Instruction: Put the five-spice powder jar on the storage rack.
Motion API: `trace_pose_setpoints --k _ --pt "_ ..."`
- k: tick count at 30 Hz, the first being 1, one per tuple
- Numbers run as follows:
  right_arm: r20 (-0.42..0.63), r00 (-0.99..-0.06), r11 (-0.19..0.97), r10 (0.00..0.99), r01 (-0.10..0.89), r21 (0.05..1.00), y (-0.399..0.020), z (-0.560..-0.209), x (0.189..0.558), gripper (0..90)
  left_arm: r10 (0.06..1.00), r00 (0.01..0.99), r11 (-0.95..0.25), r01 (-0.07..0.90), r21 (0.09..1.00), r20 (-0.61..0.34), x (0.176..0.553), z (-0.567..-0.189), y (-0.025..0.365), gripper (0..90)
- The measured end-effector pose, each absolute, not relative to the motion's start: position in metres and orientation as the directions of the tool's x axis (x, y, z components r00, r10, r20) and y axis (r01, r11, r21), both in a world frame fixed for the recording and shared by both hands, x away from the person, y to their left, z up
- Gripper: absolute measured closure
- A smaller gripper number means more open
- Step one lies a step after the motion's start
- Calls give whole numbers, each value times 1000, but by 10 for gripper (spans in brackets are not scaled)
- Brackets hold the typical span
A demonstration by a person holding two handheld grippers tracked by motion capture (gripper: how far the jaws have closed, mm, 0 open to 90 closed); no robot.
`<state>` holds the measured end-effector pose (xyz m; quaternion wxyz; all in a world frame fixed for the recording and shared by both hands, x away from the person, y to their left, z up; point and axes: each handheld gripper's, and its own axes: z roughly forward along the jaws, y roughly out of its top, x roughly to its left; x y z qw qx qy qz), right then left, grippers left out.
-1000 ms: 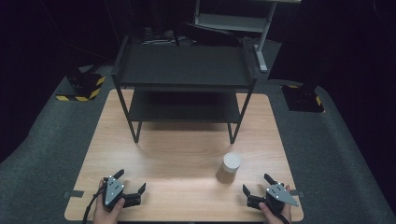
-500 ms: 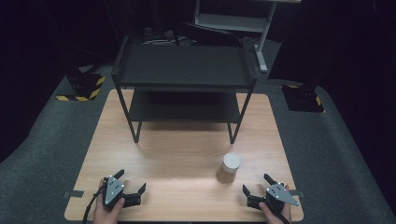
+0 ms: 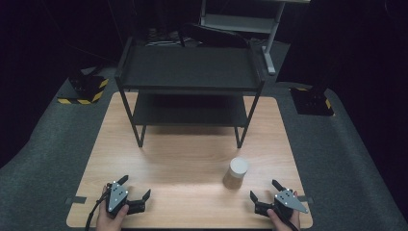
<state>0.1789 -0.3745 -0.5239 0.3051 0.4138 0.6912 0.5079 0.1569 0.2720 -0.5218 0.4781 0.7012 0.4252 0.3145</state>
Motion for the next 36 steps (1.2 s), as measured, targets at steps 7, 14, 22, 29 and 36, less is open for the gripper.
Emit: trace_pose_setpoints --k 7,14,22,29,36 --pt "9 -477 115 879 231 966 -379 -521 174 4 895 445 -177 302 937 26 158 -521 273 5" --pt "-6 -502 106 865 170 980 -374 -505 168 4 893 449 -176 301 937 23 158 -521 273 5" --pt "21 -517 72 855 158 985 -364 -487 164 4 893 450 -179 302 936 25 159 -521 273 5" --pt "15 -546 82 838 153 985 -350 -472 171 5 892 452 -179 300 937 26 158 -521 273 5" --pt "-19 -560 133 829 165 977 -321 -470 192 10 890 456 -179 300 937 23 159 -521 274 5"
